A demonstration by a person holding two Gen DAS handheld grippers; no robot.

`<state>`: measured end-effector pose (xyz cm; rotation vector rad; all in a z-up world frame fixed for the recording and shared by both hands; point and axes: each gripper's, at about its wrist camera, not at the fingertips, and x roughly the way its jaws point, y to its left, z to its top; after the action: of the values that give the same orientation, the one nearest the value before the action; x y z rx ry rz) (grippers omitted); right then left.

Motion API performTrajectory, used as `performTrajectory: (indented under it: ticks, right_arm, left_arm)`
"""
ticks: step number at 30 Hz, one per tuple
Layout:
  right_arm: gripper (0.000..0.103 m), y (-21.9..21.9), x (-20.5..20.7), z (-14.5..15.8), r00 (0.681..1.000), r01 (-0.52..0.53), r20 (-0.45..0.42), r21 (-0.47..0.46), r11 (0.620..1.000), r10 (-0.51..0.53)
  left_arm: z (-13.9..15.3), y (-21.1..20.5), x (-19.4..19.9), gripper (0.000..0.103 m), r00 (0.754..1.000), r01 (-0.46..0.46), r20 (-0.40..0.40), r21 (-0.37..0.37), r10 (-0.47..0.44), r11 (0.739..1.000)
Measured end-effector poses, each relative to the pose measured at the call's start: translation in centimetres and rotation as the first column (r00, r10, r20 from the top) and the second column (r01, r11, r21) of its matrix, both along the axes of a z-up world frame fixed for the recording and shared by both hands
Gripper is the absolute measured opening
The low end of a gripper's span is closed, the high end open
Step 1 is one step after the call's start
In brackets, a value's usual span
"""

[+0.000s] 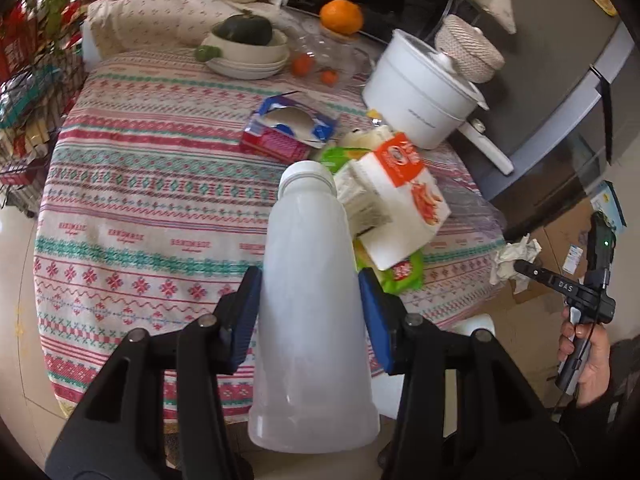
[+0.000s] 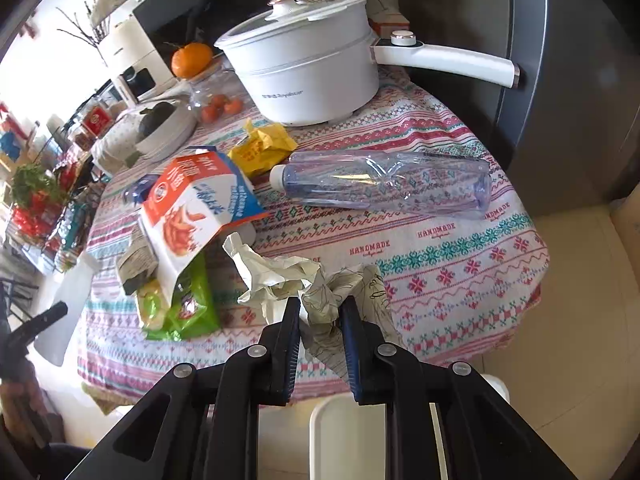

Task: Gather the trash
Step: 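Lift the white bottle with the left tool while the right tool grasps the crumpled tissue, then carry both items over the white bin and open both tools to drop them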

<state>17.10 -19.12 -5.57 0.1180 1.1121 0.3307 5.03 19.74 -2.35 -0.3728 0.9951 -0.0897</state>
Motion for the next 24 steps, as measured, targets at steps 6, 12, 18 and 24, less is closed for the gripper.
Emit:
performTrajectory:
  ticks: [6,12,18,24]
  right_arm:
    - [0.020,-1.8,-3.1,1.1,1.000,-0.015,0.016,-0.001,1.000,0.015]
    - [0.020,-4.2,-6.1,1.0,1.000,-0.010,0.016,-0.012,1.000,0.010]
    - [0.020,-7.3,-8.1,-0.5,1.000,0.015,-0.025,-0.032,0.999,-0.016]
    - [0.021,-10.6,-9.2,-2.5,0.996,0.060,-0.069,-0.053,0.997,-0.064]
  left_arm:
    - [0.7,-10.5,1.8,0.051,0.977,0.214,0.013,-0.008,-0.214,0.977]
    - [-1.0,-18.2,1.3,0.051,0.914,0.403,-0.048,-0.008,-0.403,0.915]
    - [-4.0,-25.0,0.5,0.051,0.833,0.540,-0.133,-0.015,-0.537,0.841]
    - [-7.2,-30.4,-0.2,0.051,0.766,0.622,-0.209,0.001,-0.608,0.783]
